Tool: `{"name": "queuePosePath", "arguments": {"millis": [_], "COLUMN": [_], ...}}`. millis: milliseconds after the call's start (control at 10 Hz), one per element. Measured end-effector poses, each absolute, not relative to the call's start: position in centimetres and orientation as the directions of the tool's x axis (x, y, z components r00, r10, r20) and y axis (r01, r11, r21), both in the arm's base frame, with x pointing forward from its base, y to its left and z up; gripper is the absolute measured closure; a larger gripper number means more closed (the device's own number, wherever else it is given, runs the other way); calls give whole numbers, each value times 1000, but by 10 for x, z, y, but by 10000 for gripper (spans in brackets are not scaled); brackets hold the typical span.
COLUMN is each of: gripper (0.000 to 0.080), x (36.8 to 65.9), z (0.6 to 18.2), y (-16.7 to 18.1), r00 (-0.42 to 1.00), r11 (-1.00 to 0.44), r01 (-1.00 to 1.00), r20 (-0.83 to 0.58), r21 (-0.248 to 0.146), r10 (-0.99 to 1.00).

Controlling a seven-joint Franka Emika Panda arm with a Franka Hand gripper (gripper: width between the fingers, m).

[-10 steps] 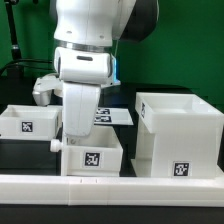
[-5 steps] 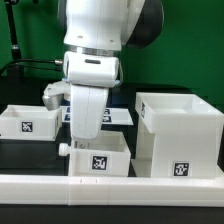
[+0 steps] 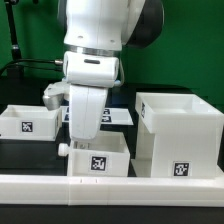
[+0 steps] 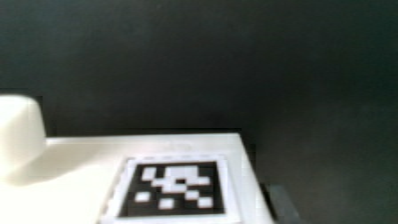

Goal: Assemble drawer

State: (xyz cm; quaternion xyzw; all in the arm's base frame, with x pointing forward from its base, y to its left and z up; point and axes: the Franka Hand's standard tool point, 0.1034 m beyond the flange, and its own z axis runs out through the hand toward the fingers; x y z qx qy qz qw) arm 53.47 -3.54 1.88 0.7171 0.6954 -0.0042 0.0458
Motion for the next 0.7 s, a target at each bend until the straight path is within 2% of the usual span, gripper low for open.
{"name": "queuePosePath", "arguments": {"millis": [300, 700], "gripper": [757, 757], "x": [542, 542], "z": [20, 18], "y": [-25, -30], "r00": [29, 39], "r11": [-24, -35], "r01": [997, 997], "r20": [-66, -66], "r21": [68, 65], "r10": [997, 997]}}
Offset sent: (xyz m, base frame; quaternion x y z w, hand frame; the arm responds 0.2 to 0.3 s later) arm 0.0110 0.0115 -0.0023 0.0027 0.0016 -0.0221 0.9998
